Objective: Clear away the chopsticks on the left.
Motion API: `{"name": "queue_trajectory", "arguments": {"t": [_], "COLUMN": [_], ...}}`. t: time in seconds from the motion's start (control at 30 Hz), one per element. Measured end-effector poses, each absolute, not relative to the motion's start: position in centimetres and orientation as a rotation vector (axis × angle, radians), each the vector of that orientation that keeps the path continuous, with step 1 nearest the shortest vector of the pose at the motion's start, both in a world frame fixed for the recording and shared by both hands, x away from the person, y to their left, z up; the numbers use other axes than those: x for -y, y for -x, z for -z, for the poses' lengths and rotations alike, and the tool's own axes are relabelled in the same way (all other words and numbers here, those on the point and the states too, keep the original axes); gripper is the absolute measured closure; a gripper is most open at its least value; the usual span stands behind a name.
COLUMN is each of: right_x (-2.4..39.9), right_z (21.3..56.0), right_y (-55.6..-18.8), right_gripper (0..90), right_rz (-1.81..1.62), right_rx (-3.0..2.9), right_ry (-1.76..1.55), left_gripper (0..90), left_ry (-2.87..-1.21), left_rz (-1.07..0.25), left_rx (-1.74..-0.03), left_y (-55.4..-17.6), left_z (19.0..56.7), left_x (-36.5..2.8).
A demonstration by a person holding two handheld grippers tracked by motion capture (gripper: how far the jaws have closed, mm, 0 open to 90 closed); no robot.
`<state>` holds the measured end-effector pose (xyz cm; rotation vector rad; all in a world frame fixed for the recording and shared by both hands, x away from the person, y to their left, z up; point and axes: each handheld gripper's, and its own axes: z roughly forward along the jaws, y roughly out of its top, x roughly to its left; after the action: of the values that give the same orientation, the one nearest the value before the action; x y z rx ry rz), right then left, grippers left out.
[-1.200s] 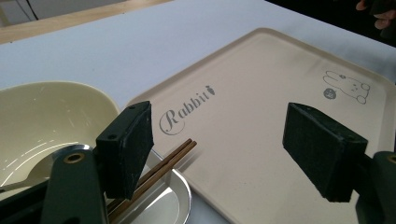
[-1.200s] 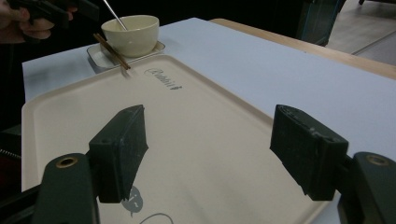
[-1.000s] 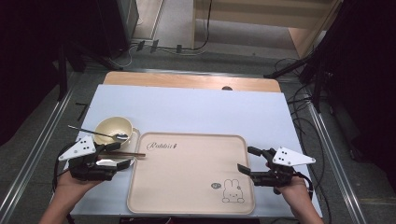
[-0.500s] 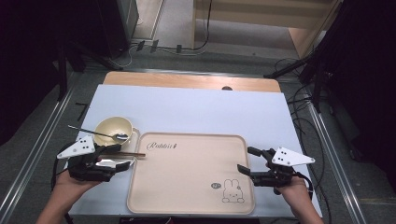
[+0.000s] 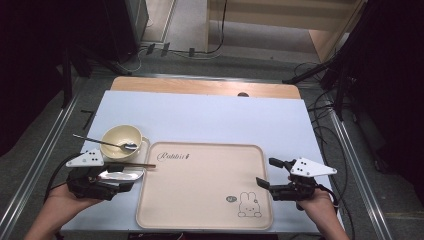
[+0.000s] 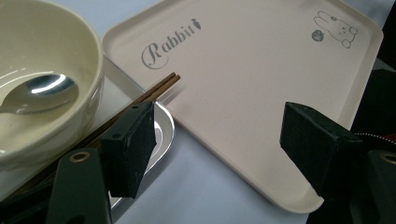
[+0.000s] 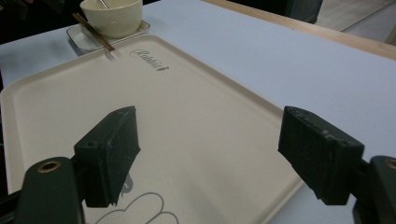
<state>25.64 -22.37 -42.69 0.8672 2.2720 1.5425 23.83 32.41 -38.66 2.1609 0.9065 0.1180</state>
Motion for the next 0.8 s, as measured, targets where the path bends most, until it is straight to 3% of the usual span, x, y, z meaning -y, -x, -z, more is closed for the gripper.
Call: {"name": "queue_trajectory", "arguments": {"t": [0.8], "right_x": [23.1], "right_z": [42.7], "right_y": [-26.0], "right_gripper": [17.4], "right_rz": [-1.450], "right_rx": [-2.343], "right_ry": [-0.993], "left_gripper": [33.1], "left_ry": [-2.278], "left_rz": [-0.121], "left_rx": [-1.201], "left_y": [-23.9], "left_z": [38.4], "left_x": [-35.1]}}
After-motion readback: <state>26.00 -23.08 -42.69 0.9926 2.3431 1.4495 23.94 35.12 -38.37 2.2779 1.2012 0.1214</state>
